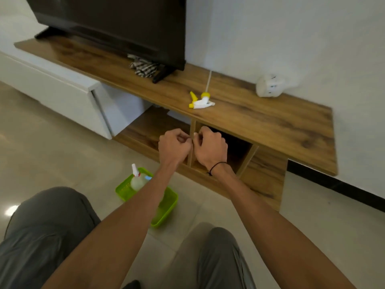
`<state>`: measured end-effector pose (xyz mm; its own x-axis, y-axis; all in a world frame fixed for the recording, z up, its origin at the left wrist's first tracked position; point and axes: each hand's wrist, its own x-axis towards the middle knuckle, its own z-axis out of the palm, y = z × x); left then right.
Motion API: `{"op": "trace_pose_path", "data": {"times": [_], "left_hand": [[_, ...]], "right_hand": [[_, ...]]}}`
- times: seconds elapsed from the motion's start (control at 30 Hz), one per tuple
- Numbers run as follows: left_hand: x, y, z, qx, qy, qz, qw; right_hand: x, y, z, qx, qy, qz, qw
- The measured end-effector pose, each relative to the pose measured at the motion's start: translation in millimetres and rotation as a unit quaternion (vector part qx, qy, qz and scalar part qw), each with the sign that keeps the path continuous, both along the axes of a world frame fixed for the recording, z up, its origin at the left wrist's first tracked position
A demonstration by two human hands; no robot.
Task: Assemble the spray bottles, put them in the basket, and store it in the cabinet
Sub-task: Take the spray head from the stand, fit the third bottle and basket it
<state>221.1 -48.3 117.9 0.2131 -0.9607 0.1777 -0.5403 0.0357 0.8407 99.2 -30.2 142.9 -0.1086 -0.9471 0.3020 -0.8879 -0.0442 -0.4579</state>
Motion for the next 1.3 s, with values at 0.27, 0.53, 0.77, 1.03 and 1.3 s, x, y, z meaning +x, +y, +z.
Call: {"op": "trace_pose_path", "data": {"times": [0.27, 0.53, 0.77, 1.03, 1.3], "left_hand": [[-45.1, -23.4, 39.7, -0.076, -0.032, -0.037, 0.996], [-47.2, -73.9, 52.3, -0.128, -0.168, -0.038, 0.977], [-51.8, -115.4, 52.8, -0.029, -0.354, -0.093, 0.93], [-58.6, -122.3, 56.4, -0.134, -0.403, -0.144, 0.894], [-88.4, -109.1, 76.2, -0.302, -0.404, -0.218, 0.835]], "right_hand": [[-61.5, -5.1, 28.5, -0.039, 0.005, -0.034, 0.999], [-84.4, -31.2, 35.9, -0.047, 0.003, -0.046, 0.998], [-101.0, -56.3, 24.5, -0.036, 0.006, -0.037, 0.999], [-109.7, -80.2, 15.8, -0.051, 0.008, -0.014, 0.999], [-119.8, -112.1, 29.8, -0.065, -0.046, 0.047, 0.996]]}}
